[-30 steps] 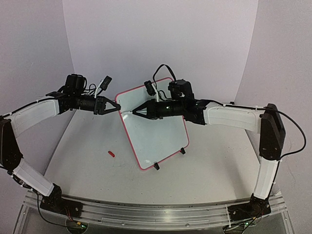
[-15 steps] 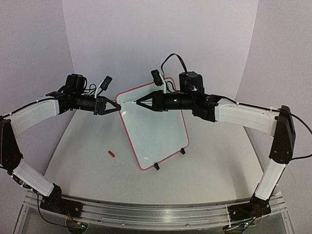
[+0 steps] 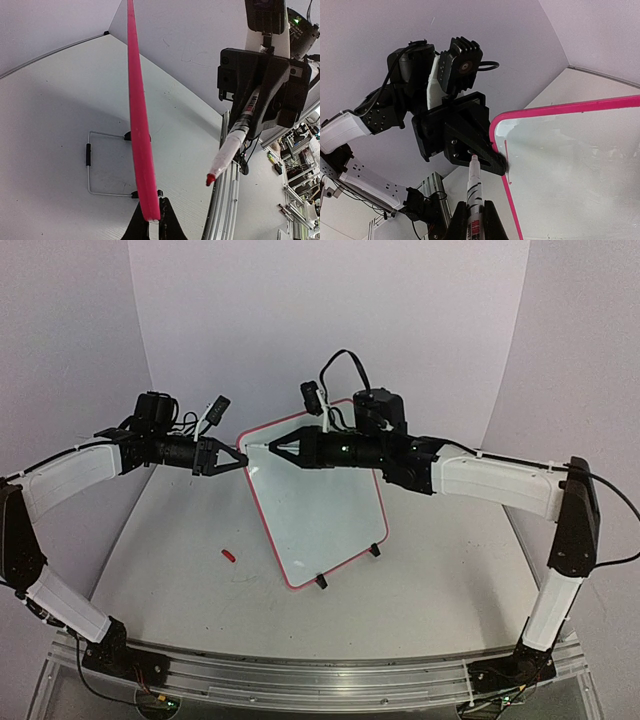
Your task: Write a sentence on the whiteboard
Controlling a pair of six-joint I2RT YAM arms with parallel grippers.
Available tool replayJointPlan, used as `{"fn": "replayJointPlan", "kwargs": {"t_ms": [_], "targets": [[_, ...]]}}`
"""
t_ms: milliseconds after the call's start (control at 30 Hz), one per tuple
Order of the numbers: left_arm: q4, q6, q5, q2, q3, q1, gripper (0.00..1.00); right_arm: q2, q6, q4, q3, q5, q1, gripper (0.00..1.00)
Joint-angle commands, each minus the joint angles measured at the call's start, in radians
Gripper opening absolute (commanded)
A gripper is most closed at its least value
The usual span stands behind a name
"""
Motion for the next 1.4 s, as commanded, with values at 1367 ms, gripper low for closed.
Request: {"fn": "replayJointPlan", "kwargs": {"t_ms": [1367], "targets": [[-0.017, 0.051, 0.009, -0.02, -0.013, -0.02, 0.0, 0.025, -0.021, 0.011, -0.002, 0.097, 0.018, 0.0]]}}
